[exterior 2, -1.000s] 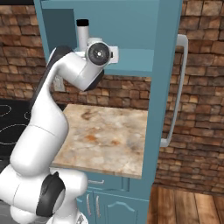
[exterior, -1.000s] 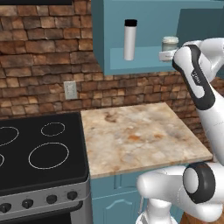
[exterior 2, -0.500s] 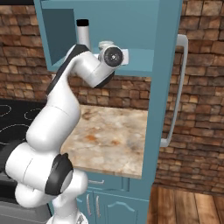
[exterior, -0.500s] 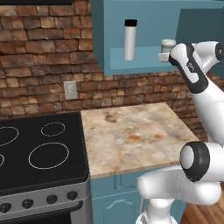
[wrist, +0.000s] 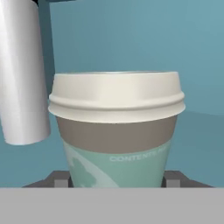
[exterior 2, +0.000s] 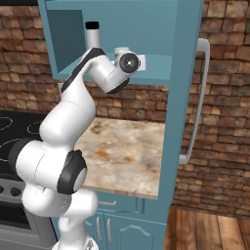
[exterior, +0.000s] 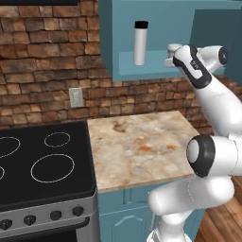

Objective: Sort all alcoholic drinks to one cabinet, and non-alcoholic drinks to the other.

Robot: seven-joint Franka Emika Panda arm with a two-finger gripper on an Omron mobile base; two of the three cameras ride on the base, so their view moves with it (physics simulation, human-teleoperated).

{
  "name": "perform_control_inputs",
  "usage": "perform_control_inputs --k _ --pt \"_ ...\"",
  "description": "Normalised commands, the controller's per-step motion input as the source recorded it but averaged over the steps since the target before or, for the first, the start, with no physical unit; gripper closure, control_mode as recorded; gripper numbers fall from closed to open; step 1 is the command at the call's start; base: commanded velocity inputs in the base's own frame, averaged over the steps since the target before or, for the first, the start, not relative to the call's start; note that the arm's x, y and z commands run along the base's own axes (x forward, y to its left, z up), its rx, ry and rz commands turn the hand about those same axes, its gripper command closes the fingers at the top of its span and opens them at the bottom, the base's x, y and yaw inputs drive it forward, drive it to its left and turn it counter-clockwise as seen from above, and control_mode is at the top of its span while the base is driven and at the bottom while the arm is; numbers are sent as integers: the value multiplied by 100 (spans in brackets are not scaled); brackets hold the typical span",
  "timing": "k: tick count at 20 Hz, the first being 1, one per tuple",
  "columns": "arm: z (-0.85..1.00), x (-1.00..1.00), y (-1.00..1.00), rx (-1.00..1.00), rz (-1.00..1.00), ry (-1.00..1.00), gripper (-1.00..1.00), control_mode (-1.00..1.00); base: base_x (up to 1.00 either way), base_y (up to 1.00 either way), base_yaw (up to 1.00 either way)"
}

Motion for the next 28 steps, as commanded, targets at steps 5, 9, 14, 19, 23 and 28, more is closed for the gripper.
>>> perform_control_inputs --k 5,9,14,19,23,28 --pt "0 56 0 -4 -2 0 100 -100 0 0 0" --pt "0 53 -2 -4 -2 0 100 -100 0 0 0" --pt "-6 37 -21 0 -1 0 100 -100 0 0 0" --pt "-13 29 -15 -1 -1 0 -100 -100 0 0 0" --pt "-2 22 -5 -1 -3 0 -100 -100 0 0 0" --pt "0 3 -4 0 -5 0 -100 -100 0 0 0"
